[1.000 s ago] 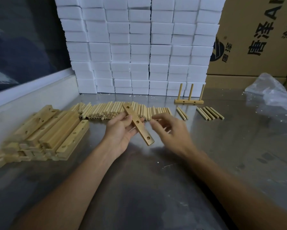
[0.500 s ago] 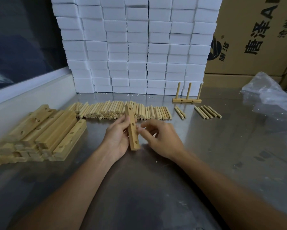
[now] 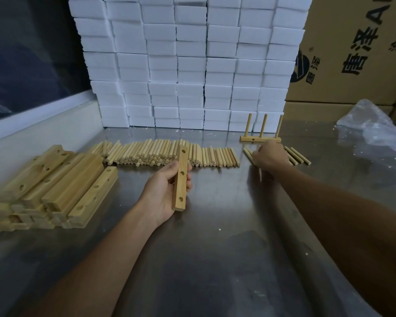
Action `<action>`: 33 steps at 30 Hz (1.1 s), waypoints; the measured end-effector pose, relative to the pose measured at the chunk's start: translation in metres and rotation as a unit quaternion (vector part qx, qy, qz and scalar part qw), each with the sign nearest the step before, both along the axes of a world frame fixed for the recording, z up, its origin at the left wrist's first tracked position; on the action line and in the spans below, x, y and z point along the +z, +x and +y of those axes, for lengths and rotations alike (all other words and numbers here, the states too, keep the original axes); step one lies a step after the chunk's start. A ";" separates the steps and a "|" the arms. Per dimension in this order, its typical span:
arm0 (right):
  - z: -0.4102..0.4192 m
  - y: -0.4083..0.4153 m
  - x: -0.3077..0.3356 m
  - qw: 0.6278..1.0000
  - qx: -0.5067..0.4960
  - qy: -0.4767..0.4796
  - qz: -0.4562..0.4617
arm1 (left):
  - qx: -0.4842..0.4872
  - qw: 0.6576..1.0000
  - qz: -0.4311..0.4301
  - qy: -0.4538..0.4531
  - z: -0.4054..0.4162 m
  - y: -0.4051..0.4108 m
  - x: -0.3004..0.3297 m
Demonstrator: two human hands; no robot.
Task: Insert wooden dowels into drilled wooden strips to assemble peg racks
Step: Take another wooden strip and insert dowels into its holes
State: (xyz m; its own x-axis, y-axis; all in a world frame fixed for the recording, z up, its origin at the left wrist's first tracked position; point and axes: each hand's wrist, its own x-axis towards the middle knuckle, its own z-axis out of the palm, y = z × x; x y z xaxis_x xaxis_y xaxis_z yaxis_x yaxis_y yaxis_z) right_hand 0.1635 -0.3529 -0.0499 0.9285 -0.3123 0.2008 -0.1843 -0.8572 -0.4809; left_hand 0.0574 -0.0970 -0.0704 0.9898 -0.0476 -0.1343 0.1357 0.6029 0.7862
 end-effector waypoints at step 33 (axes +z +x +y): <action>0.060 -0.098 0.003 0.835 0.179 0.504 -0.128 | -0.014 0.998 -0.037 0.041 -0.004 0.002 0.000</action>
State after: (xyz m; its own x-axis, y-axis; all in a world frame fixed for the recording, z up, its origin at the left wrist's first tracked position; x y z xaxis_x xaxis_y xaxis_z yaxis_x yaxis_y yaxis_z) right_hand 0.0656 -0.2932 -0.0466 0.9657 -0.1532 0.2098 0.2166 0.0293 -0.9758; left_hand 0.0597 -0.1011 -0.0701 0.9956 -0.0665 -0.0657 0.0910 0.5327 0.8414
